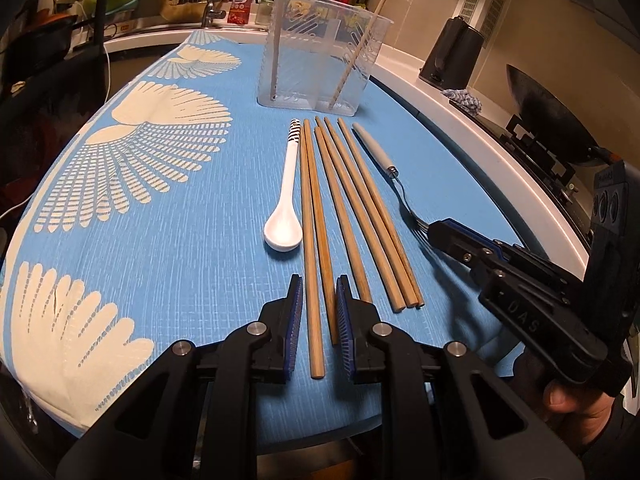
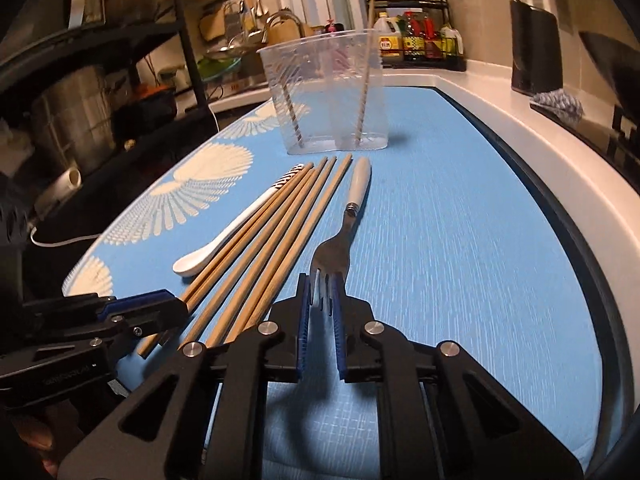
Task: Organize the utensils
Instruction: 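Grasp a wooden chopstick with the left gripper while the right gripper grasps the fork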
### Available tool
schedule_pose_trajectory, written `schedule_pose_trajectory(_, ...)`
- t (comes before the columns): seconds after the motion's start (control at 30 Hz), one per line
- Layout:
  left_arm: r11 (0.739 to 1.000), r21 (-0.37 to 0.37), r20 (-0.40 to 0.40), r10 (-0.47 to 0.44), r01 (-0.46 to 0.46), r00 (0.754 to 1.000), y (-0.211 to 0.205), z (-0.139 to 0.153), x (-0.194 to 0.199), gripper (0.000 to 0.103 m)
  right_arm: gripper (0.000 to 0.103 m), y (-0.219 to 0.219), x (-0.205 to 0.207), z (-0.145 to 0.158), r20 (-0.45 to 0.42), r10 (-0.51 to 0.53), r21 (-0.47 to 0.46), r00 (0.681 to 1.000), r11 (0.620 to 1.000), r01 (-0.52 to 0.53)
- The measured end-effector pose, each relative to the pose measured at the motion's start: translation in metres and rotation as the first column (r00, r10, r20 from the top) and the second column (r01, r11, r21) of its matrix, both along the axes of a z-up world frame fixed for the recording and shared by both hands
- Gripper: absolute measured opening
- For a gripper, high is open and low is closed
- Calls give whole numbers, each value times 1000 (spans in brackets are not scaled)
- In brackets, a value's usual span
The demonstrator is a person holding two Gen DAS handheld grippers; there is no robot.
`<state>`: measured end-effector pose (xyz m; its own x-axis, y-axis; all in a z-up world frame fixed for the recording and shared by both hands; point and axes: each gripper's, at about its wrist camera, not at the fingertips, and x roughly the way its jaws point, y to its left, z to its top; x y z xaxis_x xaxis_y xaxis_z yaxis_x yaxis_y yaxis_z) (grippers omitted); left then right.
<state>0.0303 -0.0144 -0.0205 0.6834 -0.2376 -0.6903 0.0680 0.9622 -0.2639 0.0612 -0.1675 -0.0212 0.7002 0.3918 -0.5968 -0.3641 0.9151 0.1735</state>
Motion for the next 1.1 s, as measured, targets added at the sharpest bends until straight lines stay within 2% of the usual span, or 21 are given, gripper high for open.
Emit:
schedule_pose_trajectory(0.1, 1000, -5, 6, 5, -5, 1000, 1, 0, -2, 17, 12, -3, -1, 0, 18, -25, 2, 1000, 1000, 25)
schedule_pose_trajectory(0.23, 1000, -19, 15, 11, -11, 1000, 2, 1, -3, 16, 11, -14, 2, -2, 0, -48, 72, 999, 996, 48)
schedule_pose_trajectory(0.37, 999, -39, 36, 19, -17, 999, 5, 5, -5, 16, 11, -29, 4, -6, -42, -87, 183, 995, 979, 94)
schedule_pose_trajectory(0.47, 999, -32, 42, 23, -21, 999, 5, 6, -5, 16, 11, -36, 4, -9, -53, -109, 208, 993, 971, 118)
schedule_pose_trajectory(0.63, 999, -22, 36, 30, -29, 999, 6, 4, -4, 16, 15, -40, 3, -10, -46, -145, 198, 988, 968, 151)
schedule_pose_trajectory(1.1, 999, 39, 32, 25, -26, 999, -1, 0, -3, 14, 12, -34, 5, -14, -9, -144, 53, 990, 988, 144)
